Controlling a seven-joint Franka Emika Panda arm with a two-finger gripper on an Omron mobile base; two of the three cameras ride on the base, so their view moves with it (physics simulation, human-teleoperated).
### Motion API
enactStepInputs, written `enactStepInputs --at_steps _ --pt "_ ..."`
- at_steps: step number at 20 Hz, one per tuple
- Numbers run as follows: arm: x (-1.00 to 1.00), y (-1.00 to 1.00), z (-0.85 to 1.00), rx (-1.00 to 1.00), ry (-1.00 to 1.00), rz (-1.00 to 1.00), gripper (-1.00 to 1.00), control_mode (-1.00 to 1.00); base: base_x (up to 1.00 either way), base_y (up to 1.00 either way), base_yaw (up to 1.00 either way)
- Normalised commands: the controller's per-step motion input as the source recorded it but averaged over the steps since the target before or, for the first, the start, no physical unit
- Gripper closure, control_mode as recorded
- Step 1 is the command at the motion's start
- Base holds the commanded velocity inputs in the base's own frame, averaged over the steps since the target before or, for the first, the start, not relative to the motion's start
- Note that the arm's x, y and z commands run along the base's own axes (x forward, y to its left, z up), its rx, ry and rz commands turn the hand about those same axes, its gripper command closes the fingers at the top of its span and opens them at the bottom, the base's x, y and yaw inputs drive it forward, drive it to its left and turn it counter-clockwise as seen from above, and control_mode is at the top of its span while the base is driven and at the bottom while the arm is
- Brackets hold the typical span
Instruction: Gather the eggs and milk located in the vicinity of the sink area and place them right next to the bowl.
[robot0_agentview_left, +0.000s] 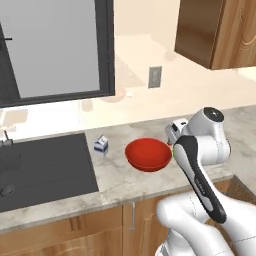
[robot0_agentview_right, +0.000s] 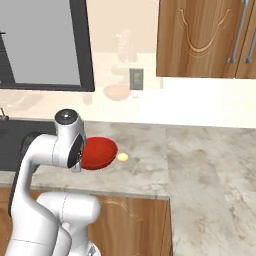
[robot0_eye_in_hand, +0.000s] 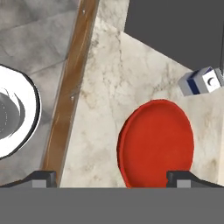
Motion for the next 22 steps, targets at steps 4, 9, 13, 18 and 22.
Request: enactStepInputs --at_steps 4,9,13,18,22 --pt "0.0 0.0 0.0 0.0 0.0 0.0 -1.0 1.0 -0.01 0.58 0.0" --pt "0.0 0.0 0.0 0.0 0.0 0.0 -1.0 1.0 -0.02 0.61 0.0" --pt "0.0 0.0 0.0 0.0 0.0 0.0 -1.0 1.0 -0.05 0.62 0.0" --pt "0.0 0.0 0.0 0.0 0.0 0.0 -1.0 1.0 -0.09 0.64 0.0" --pt "0.0 0.0 0.0 0.0 0.0 0.0 -1.0 1.0 -0.13 0.62 0.0"
